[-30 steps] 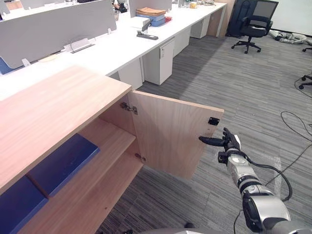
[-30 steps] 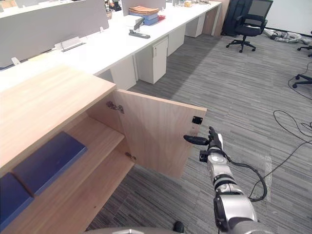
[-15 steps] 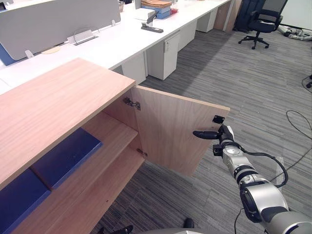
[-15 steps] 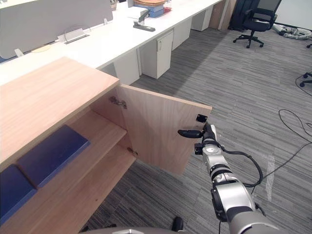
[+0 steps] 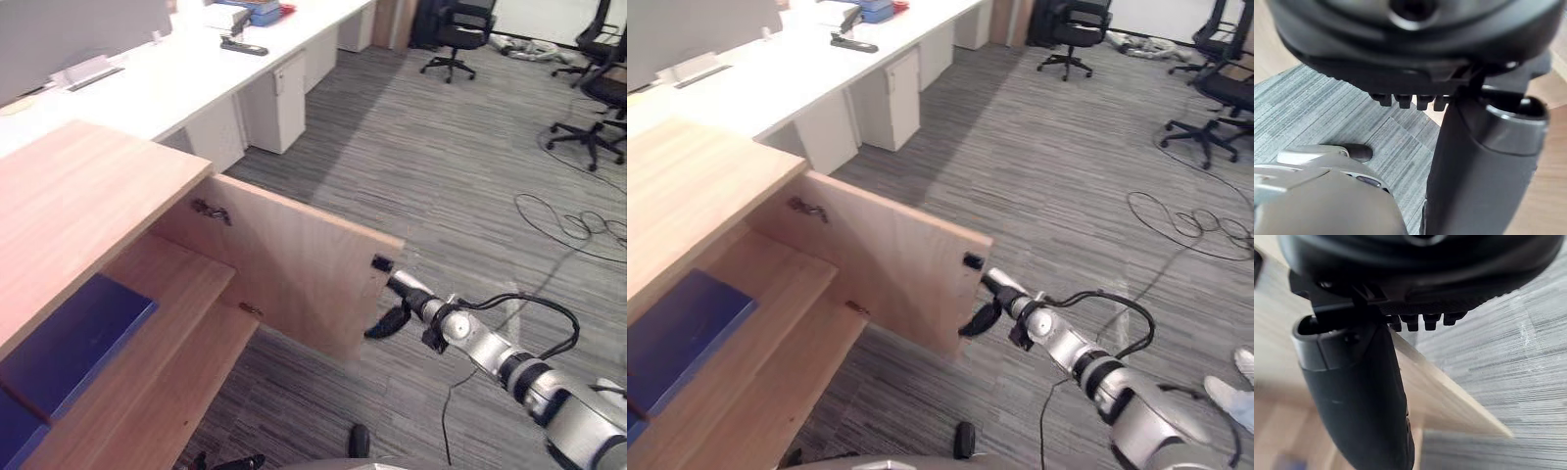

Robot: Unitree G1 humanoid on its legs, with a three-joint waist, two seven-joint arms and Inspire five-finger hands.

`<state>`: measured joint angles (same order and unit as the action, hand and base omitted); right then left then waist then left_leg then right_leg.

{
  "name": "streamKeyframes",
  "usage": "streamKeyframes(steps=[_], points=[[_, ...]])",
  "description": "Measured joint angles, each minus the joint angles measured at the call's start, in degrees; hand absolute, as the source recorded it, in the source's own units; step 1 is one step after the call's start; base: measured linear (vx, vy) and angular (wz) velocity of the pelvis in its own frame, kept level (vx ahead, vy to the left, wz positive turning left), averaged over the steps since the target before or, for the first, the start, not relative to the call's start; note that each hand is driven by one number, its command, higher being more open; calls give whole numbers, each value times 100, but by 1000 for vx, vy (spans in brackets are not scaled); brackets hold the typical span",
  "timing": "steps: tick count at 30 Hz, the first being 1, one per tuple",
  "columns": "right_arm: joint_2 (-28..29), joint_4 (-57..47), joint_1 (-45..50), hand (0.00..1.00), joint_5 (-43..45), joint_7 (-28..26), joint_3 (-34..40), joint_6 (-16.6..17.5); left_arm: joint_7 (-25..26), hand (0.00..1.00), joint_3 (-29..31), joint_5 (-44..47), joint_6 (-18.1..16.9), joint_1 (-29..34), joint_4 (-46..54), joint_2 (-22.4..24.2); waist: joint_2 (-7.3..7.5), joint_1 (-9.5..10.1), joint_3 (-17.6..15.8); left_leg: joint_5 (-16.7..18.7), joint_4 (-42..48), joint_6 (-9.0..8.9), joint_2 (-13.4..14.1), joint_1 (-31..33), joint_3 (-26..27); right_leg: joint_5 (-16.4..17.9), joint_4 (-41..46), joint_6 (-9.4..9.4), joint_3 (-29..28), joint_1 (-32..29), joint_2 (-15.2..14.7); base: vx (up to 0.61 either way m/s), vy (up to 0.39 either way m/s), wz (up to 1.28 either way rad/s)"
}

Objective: Walk over to the cabinet, pick up the folder, carry it to the office cabinet, place the folder inside the office cabinet, then close the office cabinet door

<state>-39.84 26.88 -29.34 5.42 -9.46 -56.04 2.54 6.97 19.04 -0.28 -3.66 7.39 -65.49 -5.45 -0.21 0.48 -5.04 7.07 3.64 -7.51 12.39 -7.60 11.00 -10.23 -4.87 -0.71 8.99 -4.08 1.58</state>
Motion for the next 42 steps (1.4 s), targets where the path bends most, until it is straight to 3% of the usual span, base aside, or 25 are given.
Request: streamKeyframes(steps=[3,4,11,15,17,20,21,22,24,25,26,27,28,29,30,31,32,33,34,35,37,40,42], points=[[-344,-1135,-146,100,-133,-773,-851,100,0,100,128,-160,-10,-62,-23,1,63,1,124,-56,79,-15,68,86,-42,29,-2,-69,6,-45,75,5,-76,-5],[-309,-1579,-149,100,-137,-1080,-1080,279,2,100,233,-231,-7,-109,-82,8,102,51,203,-116,51,-2,84,126,-43,38,-2,-78,6,-104,85,5,-55,2],[328,-2169,-183,100,-589,-1412,-1287,1070,155,100,513,-276,0,-110,-119,3,258,254,314,-61,10,39,77,203,-65,-16,-7,-53,129,-133,60,-33,2,11],[631,-1872,-160,100,-1007,-1418,-1532,1066,295,100,731,-273,30,76,-203,-126,477,319,450,23,108,48,-18,278,-171,-95,-5,-16,155,-118,-64,-46,82,9],[847,-1565,-38,100,-1092,-1419,-1542,1051,299,100,842,-272,48,50,-234,-131,501,383,446,25,165,63,-76,332,-309,-102,-4,-10,266,-64,-147,-29,71,34],[1437,-611,107,100,-1514,-1353,-1541,995,318,100,1155,-270,45,-147,-236,-40,425,576,393,-8,277,131,-209,468,-690,-76,19,45,584,47,-328,-25,64,59],[1678,-225,144,100,-1697,-1304,-1531,977,332,100,1199,-269,42,-189,-236,12,361,638,350,-15,316,150,-245,470,-825,33,199,82,695,59,-407,-36,99,91],[1975,341,296,100,-2096,-1124,-1430,917,345,100,1199,-270,33,-249,-233,129,239,734,260,-23,409,205,-355,478,-1128,439,874,165,962,-20,-679,-42,128,108],[2285,958,696,100,-2385,-983,-980,864,350,100,1150,-272,26,-261,-233,217,165,758,207,-33,502,273,-620,544,-1667,1000,1854,294,1305,-153,-1146,-55,138,166],[2595,1522,1125,100,-2597,-779,-326,786,374,100,1081,-272,27,-264,-230,225,226,733,230,-50,590,349,-900,671,-2212,1396,2546,240,1217,-255,-1510,-56,76,209],[2792,1839,1283,100,-2647,-663,8,726,378,100,1033,-271,27,-271,-220,232,249,719,239,-65,626,374,-1036,752,-2509,1511,2763,183,924,-306,-1593,-53,-22,266],[3115,2426,1453,100,-2813,-456,685,631,392,100,879,-269,27,-317,-205,193,254,686,229,-89,696,408,-1221,936,-3164,1740,2989,-3,32,-374,-1536,-36,-128,274],[3392,3048,1470,100,-2874,-244,1330,505,394,100,729,-264,32,-373,-115,119,276,664,212,-166,738,395,-1435,1088,-3806,2196,2875,-11,-934,-279,-1331,3,-241,278],[3494,3282,1504,100,-2925,-107,1757,447,406,100,595,-257,34,-376,-30,73,284,648,206,-216,784,352,-1555,1220,-4146,2405,2748,0,-1398,-203,-1176,41,-261,298],[3623,3650,1615,100,-2995,203,2795,326,440,100,207,-246,42,-379,168,-32,276,537,160,-292,807,219,-1751,1413,-4843,2561,2667,526,-1848,-36,-914,86,-317,297],[3656,3818,1846,100,-2922,528,3749,165,443,100,-166,-257,51,-373,262,-124,181,508,152,-382,626,87,-1791,1475,-5530,2650,2613,626,-1857,92,-686,64,-319,278],[3651,3886,1935,100,-2817,664,4119,90,442,100,-286,-258,61,-366,297,-151,101,521,137,-460,467,58,-1742,1476,-5788,2666,2578,595,-1840,120,-589,43,-302,187],[3646,4039,2063,100,-2607,903,4534,-60,456,100,-246,-263,95,-359,308,-108,34,553,64,-661,226,86,-1652,1487,-5903,2661,2554,549,-1593,124,-595,-39,-236,160],[3499,4125,2432,100,-2308,1142,4890,-231,460,100,-152,-258,209,-362,313,52,-19,408,77,-810,508,112,-1816,1657,-5623,2731,2535,515,-1063,280,-719,-56,-126,157],[3481,4121,2618,100,-2148,1226,5132,-333,450,100,-141,-259,206,-357,361,140,-18,377,71,-820,532,125,-1851,1674,-5487,2787,2551,516,-874,353,-750,-63,-91,129],[3515,4079,2760,100,-1591,1432,5480,-455,374,100,23,-121,185,-307,585,306,49,435,26,-1105,212,-49,-1750,1645,-5529,2833,2482,493,-583,458,-687,-33,-68,75],[3608,3915,2923,100,-1000,1654,5474,-440,385,100,133,199,160,-293,764,374,183,456,-26,-1385,-202,-21,-1645,1628,-5572,2843,2288,462,-86,646,-679,13,-75,83],[3727,3884,2942,100,-983,1696,5473,-444,388,100,287,358,145,-266,801,429,194,539,-70,-1433,-257,-23,-1660,1585,-5583,2859,2233,442,45,752,-678,36,-20,46]])
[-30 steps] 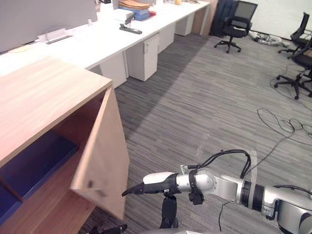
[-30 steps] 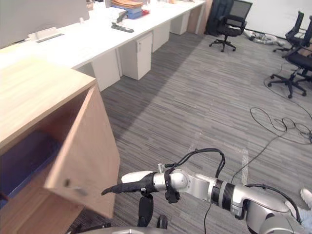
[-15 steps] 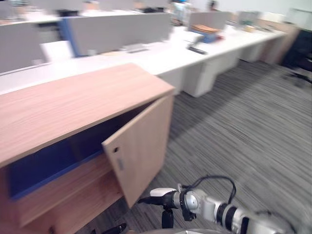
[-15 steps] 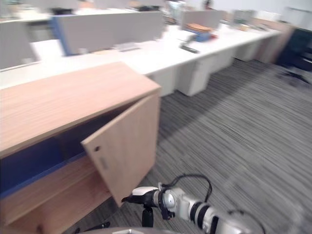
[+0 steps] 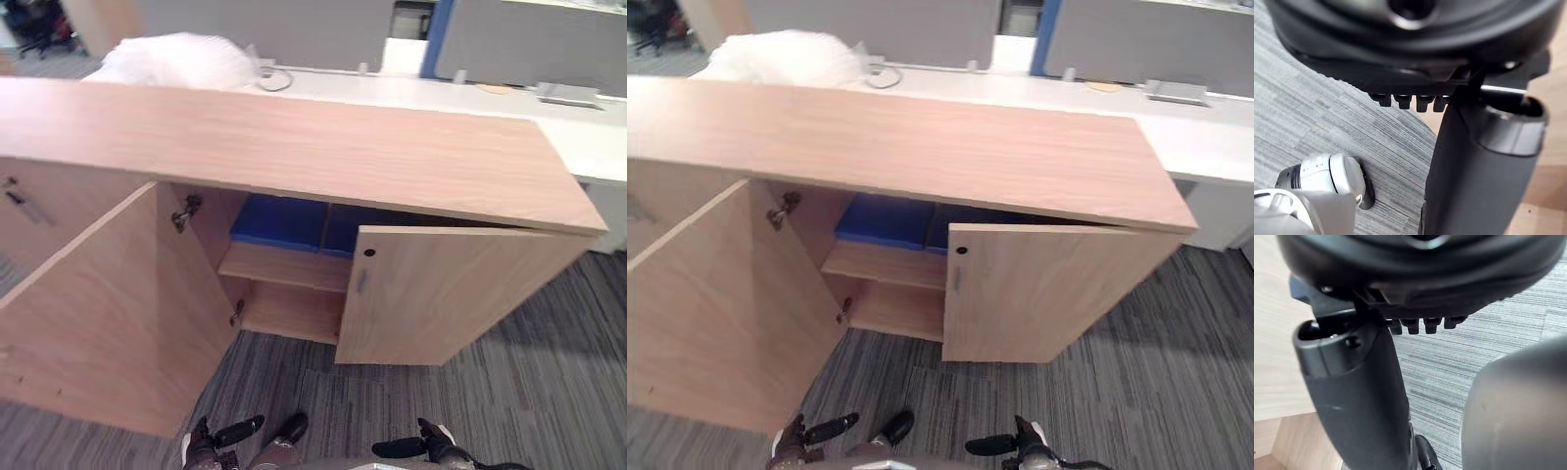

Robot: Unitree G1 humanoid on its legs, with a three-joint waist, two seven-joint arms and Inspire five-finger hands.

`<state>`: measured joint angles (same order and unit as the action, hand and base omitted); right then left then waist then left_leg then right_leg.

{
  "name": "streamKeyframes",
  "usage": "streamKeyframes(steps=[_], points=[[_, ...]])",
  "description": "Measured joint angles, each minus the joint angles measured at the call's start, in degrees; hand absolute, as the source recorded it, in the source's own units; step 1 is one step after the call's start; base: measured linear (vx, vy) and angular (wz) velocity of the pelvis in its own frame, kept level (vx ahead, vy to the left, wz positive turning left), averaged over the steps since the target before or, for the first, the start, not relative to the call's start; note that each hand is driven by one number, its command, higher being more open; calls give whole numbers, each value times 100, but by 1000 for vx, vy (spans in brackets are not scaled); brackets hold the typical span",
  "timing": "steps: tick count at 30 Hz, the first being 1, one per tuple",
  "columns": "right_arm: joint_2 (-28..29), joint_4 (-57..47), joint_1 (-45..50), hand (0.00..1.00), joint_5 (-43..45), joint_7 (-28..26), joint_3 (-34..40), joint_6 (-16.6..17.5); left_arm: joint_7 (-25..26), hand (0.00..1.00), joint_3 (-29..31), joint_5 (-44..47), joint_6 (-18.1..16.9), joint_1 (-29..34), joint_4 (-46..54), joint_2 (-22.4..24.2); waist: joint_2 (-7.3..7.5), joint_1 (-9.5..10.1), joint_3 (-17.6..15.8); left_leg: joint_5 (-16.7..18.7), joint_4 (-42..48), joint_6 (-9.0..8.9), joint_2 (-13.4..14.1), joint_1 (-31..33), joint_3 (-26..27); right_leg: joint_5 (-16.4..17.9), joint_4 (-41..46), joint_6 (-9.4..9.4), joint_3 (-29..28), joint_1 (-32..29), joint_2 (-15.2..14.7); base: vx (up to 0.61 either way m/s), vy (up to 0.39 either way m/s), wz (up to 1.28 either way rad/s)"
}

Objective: Walk over to the cabinet, pick up the folder, carry it to the office cabinet, place the folder inside the office cabinet, then close the office cabinet door

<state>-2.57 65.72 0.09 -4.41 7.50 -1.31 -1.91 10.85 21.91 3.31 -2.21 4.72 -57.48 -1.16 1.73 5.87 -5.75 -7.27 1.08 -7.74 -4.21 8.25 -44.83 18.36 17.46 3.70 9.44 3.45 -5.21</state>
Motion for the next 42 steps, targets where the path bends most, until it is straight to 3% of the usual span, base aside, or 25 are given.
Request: streamKeyframes(steps=[1,2,3,4,5,6,7,8,9,10,11,12,13,14,16,19,21,23,28,32,37,42], points=[[13,-47,-3,100,4,-7,-73,49,-7,100,60,78,-23,-3,29,27,44,-21,-46,-24,3,109,-19,27,339,35,-16,-43,168,93,-55,33,12,56],[33,-93,-5,100,5,-7,-70,67,-4,100,120,94,-23,-10,81,47,78,-58,-80,33,57,539,-4,109,842,39,-20,-44,293,123,-124,26,32,107],[74,-201,-27,100,2,-17,19,87,3,100,248,135,-26,-73,201,115,110,-168,-183,327,544,1205,123,534,2193,32,-30,-30,683,193,-227,5,33,118],[59,-190,-35,100,-1,-14,28,92,6,100,326,157,-40,-102,254,165,139,-207,-183,438,960,1190,243,849,2801,36,-38,-33,907,208,-241,48,46,158],[20,-147,-65,100,-18,-11,172,64,-33,100,430,315,-31,-167,458,335,44,-209,-248,741,2500,1113,507,1399,4011,44,-23,-31,1316,320,-261,99,48,111],[26,-150,-62,100,-16,-24,314,62,-19,100,414,325,-35,-158,503,352,12,-193,-272,1019,3006,1145,608,1450,4459,46,11,-31,1441,395,-278,237,75,118],[29,-211,-60,100,-14,-27,583,48,0,100,337,325,-53,-88,502,396,-152,-174,-270,1336,3286,1371,785,1381,5272,51,204,-24,1599,501,-257,284,65,91],[31,-272,-54,100,-7,-23,724,53,-11,100,241,339,-54,-79,495,399,-200,-222,-276,1327,3170,1437,759,1353,5483,56,388,-28,1617,462,-238,273,76,149],[54,-305,-53,100,3,-9,1086,60,-102,100,-43,373,-91,-80,495,337,-265,-305,-299,1244,2473,1399,538,1146,5332,181,580,-175,1536,294,-283,114,70,171],[152,-316,-119,100,21,-2,1401,66,-214,100,-213,530,-108,-120,498,278,-118,-328,-278,798,1705,1238,199,940,5118,127,-32,-303,1400,156,-249,14,84,160],[261,-297,-167,100,26,-3,1520,84,-263,100,-228,614,-105,-146,525,225,-9,-326,-317,953,1881,1249,138,924,5332,-128,-208,-130,1391,145,-378,33,112,108],[334,-297,-162,100,57,-20,1805,136,-288,100,-283,757,-98,-13,487,201,-82,-305,-325,1656,2825,1204,359,828,5625,-175,-251,18,1605,340,-483,148,155,57],[338,-301,-141,100,201,-32,2082,145,-339,100,-345,1027,-87,159,471,235,-251,-334,-301,2053,2890,937,471,587,5464,-174,-258,37,1685,506,-468,194,156,39],[329,-297,-174,100,244,-35,2196,132,-384,100,-400,1106,-93,219,484,275,-362,-320,-299,2153,2656,1121,423,447,5440,-189,-287,73,1685,538,-438,175,148,24],[323,-223,-187,100,295,-82,2440,110,-551,100,-904,1361,-99,353,577,131,-308,-312,-243,1681,1760,1280,-4,96,5372,-373,-546,92,1670,554,-646,114,94,27],[318,-163,-154,100,483,-88,2660,93,-727,100,-1152,1629,-97,449,641,63,-279,-327,-139,1192,822,1336,-252,-213,5241,-647,-852,107,1675,592,-695,100,8,24],[299,-93,-156,100,520,-84,2742,92,-822,100,-1158,1713,-95,494,662,-7,-263,-342,-135,935,353,1351,-322,-446,5100,-803,-956,255,1704,690,-676,90,-45,33],[290,40,-92,100,695,-82,2846,83,-863,100,-1150,1881,-93,629,747,-24,-198,-357,-111,742,-39,1310,-321,-819,4921,-860,-932,185,1709,912,-625,73,-90,32],[302,46,-25,100,698,-93,2937,84,-868,100,-1083,1879,-78,1018,1235,26,-130,-352,-27,452,-604,1236,-246,-1141,4886,-904,-966,202,1697,972,-546,13,-61,0],[296,22,104,100,698,-93,2943,82,-767,100,-742,1446,40,1229,1872,235,-136,-358,-14,437,-608,1215,-210,-1143,4926,-935,-1018,186,1666,976,-511,-24,-17,-7],[293,-144,313,100,692,-105,2955,79,-590,100,-195,576,171,1376,3094,281,-237,-363,61,424,-645,1213,-186,-1146,5068,-932,-1128,184,1579,975,-489,-50,-7,-15],[291,-260,401,100,678,-170,2921,69,-412,100,337,263,190,1096,3558,162,-335,-372,151,439,-650,1182,-180,-1148,5231,-894,-1284,120,1504,992,-471,-38,-5,-17]])
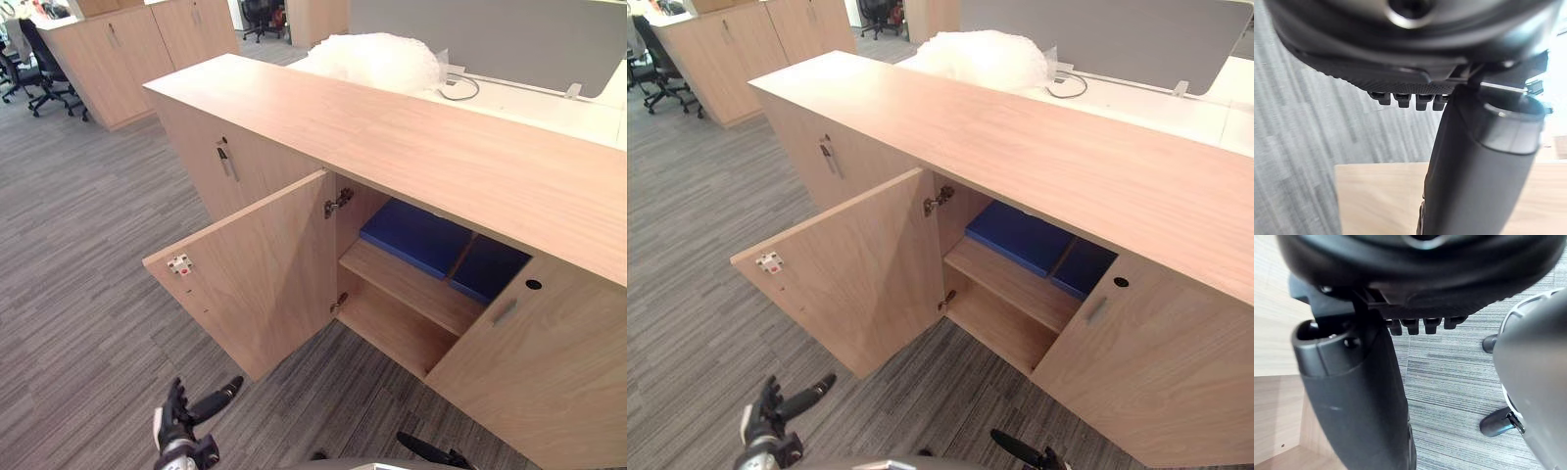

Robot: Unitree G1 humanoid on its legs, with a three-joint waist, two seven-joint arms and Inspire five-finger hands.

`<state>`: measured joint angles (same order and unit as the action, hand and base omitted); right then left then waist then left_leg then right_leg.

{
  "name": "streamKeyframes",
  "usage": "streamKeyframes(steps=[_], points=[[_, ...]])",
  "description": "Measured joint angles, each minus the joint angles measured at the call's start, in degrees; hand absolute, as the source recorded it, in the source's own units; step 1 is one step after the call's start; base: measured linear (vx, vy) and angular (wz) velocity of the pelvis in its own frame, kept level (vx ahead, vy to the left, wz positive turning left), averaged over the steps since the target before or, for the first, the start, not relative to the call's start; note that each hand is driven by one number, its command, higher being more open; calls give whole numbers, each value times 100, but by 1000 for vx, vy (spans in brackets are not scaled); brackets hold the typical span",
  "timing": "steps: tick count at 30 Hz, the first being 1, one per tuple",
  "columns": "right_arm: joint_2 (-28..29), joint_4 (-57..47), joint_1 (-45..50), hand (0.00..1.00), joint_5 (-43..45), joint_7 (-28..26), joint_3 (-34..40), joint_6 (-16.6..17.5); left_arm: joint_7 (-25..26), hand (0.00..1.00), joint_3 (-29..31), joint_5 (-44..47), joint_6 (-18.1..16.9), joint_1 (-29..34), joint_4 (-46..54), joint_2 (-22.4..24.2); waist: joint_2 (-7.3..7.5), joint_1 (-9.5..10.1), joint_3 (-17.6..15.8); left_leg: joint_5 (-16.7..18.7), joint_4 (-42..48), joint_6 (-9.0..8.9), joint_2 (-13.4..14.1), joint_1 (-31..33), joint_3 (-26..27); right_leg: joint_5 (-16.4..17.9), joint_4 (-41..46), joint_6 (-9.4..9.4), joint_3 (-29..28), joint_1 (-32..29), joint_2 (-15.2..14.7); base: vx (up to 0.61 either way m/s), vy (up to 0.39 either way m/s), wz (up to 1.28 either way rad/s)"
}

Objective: Walk over to the cabinet, pick up the folder, carry it to the office cabinet, place the folder inside the office cabinet, then close the office cabinet door

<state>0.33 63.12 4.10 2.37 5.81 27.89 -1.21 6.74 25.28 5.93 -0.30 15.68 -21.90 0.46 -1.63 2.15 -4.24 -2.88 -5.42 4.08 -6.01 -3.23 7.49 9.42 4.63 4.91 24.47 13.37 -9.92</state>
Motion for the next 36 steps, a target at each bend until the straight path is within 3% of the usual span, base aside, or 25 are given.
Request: streamKeyframes(steps=[8,12,17,24,28,36], points=[[-24,-4,27,100,-2,-144,-89,-6,300,100,406,-215,194,-425,340,-430,51,-27,25,30,-2,-66,37,-55,152,24,-214,-37,-208,82,53,-9,-10,-12],[-40,11,49,100,-7,-187,-238,-19,355,100,470,-215,222,-545,339,-681,145,-31,82,66,-2,-100,71,-84,209,44,-214,-75,-314,81,98,39,-5,-8],[-55,20,46,100,-7,-259,-437,-21,403,100,470,-218,250,-702,161,-1106,188,-29,115,131,0,-165,205,-192,334,-19,-177,-230,-504,86,210,50,-7,-15],[-99,77,4,100,-6,-317,-565,-22,275,100,400,-159,296,-1295,-706,-1691,177,-42,126,153,8,-235,396,-260,456,-82,-140,-327,-720,62,369,21,-27,-11],[-143,91,0,100,-7,-344,-672,-21,159,100,-2,-137,300,-1693,-1478,-2083,151,-62,145,119,32,-317,493,-242,480,-86,-104,-330,-791,6,431,-9,-53,-5],[-322,164,-4,100,-3,-372,-786,-16,39,100,-370,45,301,-1946,-2134,-2517,71,-77,179,23,34,-438,680,-167,575,-154,-25,-380,-958,-165,579,-51,-51,-8]])
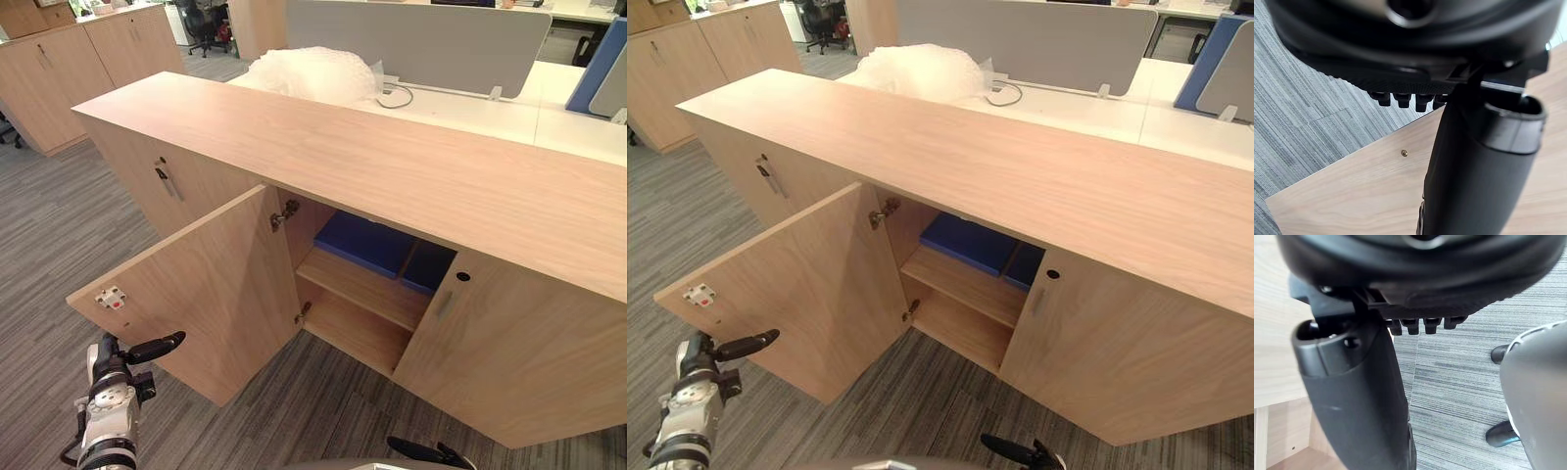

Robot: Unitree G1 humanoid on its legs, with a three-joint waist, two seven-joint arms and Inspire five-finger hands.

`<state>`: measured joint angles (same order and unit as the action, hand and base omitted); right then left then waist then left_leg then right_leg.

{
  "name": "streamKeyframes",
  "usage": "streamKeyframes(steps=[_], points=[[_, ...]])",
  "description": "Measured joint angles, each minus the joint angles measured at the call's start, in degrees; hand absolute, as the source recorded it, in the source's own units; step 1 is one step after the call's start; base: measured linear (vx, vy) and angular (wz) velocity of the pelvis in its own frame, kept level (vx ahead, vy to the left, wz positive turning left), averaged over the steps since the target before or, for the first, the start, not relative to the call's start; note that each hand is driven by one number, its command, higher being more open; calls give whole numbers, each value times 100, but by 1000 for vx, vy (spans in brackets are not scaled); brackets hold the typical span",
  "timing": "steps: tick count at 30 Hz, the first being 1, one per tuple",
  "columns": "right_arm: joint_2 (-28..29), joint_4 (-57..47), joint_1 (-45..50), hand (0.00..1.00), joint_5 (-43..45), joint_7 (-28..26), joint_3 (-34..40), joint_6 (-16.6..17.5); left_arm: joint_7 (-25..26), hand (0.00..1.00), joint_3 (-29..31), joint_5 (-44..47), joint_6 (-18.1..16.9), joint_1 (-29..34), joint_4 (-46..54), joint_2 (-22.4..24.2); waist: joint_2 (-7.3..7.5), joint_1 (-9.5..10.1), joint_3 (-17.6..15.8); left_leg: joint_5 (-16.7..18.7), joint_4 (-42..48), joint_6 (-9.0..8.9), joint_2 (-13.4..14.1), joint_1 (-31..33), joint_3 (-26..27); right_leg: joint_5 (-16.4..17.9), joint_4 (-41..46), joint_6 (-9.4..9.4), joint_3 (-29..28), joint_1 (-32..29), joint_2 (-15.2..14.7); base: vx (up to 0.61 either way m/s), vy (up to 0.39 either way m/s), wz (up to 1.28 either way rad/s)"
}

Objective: Walk over to the cabinet, pick up the folder, carry it to the office cabinet, place the folder inside the office cabinet, then close the office cabinet door

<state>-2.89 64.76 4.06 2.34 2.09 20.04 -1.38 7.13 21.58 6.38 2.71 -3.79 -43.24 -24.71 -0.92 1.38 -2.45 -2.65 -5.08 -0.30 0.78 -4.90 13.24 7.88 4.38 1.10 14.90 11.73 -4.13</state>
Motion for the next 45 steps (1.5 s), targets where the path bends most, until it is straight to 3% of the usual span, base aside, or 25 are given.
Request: streamKeyframes(steps=[6,9,12,14,17,20,25,28,31,35,39,40,42,43,44,45], points=[[-56,14,9,100,-1,-9,-5,18,-112,100,-860,-215,26,106,149,-226,-73,60,0,-172,-2,32,-21,209,-24,-9,17,7,-52,-194,-21,-118,-10,2],[-52,8,13,100,-8,-21,-113,49,-114,100,-1417,-1082,63,686,1011,-296,-77,111,2,-243,-31,57,-48,322,-80,-6,48,16,-40,-300,-46,-153,29,12],[-69,8,31,100,-11,-21,-158,88,-118,100,-2229,-2361,61,1337,2108,-318,-84,163,-3,-310,-33,82,-206,461,-256,124,47,246,24,-348,-190,-173,66,32],[-146,-20,35,100,-11,-16,-380,191,-135,100,-3042,-3462,-28,1631,2645,-326,-176,165,-12,-335,-34,73,-301,497,-369,244,122,320,93,-359,-280,-181,76,38],[-176,-136,88,100,-11,-13,-662,314,-229,100,-3954,-4243,-408,1725,3128,-388,-216,151,11,-325,-32,58,-370,630,-477,259,125,342,87,-456,-300,-172,74,31],[-178,-145,50,100,-5,16,-873,396,-259,100,-5126,-4528,-1011,1659,3812,-473,-232,66,59,-408,-32,306,-426,702,-518,211,130,424,16,-656,-384,-38,96,-11],[-80,-100,1,100,-5,119,-1233,458,-246,100,-6263,-4534,-2054,1244,4672,-426,-16,-134,163,-287,-30,466,-605,583,-275,5,16,432,-124,-578,-554,42,121,-20],[-68,-50,-51,100,-7,226,-1225,495,-255,100,-6809,-4509,-2430,876,4889,-355,-71,-233,180,-219,-31,469,-658,454,-254,-15,-83,402,-121,-416,-592,40,42,-7],[-97,80,-103,100,-1,314,-1212,507,-256,100,-7043,-4454,-2464,718,4779,-223,-103,-256,156,-214,-32,464,-648,370,-282,-63,-205,473,-75,-270,-567,6,-39,3],[-91,126,-104,100,15,384,-1142,514,-268,100,-7066,-4317,-2442,775,3980,178,-98,-256,144,-228,-33,459,-582,233,-308,-61,-292,480,-44,-89,-505,10,-102,2],[16,119,-106,100,26,474,-1086,509,-283,100,-6096,-3706,-2043,1087,2259,1230,12,-286,86,-213,4,387,-438,190,-234,-33,-342,427,-137,-55,-369,8,-95,-13],[77,120,-114,100,27,476,-994,482,-364,100,-5417,-2788,-1620,1080,1527,1639,123,-282,44,-107,207,307,-342,279,-146,-47,-326,366,-240,-93,-297,9,-98,-29],[158,118,-150,100,62,473,-912,448,-403,100,-4686,-1666,-1214,937,860,1815,225,-282,-52,284,978,220,-134,604,-37,-83,-324,310,-353,-106,-209,-13,-138,-41],[171,135,-187,100,60,459,-800,420,-390,100,-4123,-1099,-1066,859,392,1827,219,-267,-131,722,1887,160,187,970,39,-124,-327,248,-498,-128,-31,-24,-161,-69],[148,135,-226,100,77,456,-655,411,-326,100,-3577,-711,-966,834,1,1839,115,-241,-226,1119,2809,98,557,1288,30,-136,-338,184,-659,-107,202,-8,-125,-75],[120,133,-244,100,117,456,-588,404,-254,100,-3356,-483,-926,836,-158,1834,51,-224,-289,1252,3208,114,706,1416,-4,-142,-337,161,-767,-90,313,23,-89,-81]])
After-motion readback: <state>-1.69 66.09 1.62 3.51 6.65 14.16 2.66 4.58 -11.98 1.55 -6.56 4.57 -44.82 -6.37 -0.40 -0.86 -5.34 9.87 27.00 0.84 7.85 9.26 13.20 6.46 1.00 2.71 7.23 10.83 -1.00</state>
